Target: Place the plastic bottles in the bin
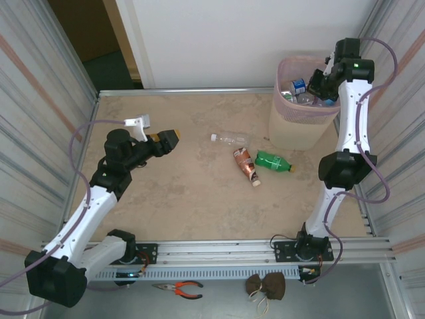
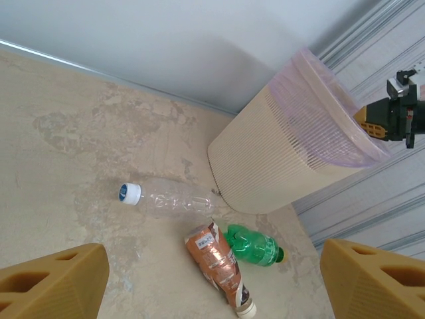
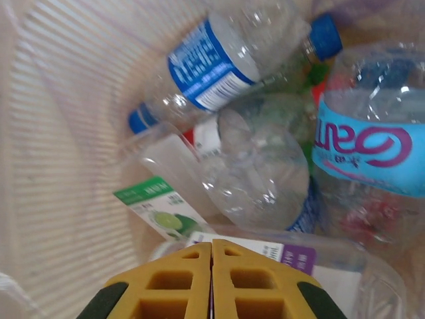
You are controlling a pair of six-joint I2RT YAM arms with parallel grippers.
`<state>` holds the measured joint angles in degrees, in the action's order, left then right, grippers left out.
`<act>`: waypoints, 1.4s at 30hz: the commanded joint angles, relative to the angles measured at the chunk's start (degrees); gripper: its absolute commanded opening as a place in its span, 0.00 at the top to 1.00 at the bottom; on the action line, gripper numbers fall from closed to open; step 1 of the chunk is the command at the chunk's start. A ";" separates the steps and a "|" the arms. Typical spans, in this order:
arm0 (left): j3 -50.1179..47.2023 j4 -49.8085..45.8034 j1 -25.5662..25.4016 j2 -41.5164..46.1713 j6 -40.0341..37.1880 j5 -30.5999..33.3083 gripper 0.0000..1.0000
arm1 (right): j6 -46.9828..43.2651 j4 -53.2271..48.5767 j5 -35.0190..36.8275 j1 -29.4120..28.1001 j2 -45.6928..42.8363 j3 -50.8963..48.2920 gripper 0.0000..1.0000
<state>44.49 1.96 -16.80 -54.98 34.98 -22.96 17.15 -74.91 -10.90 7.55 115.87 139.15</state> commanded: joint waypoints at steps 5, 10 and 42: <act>0.98 1.22 0.80 0.02 -0.26 -1.03 0.16 | -4.43 -6.78 2.19 0.53 3.90 -0.12 0.95; 1.37 0.86 0.82 0.30 -0.04 -1.16 0.17 | -3.75 -5.78 2.19 0.58 3.19 0.87 0.95; 0.29 -0.37 0.98 0.68 0.01 -1.89 0.17 | -1.92 3.44 14.81 -30.04 -19.99 -19.97 0.67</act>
<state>44.51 1.50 -16.45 -55.07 34.98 -23.99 14.63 -73.89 0.73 -20.25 98.10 122.43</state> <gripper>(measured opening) 0.831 0.308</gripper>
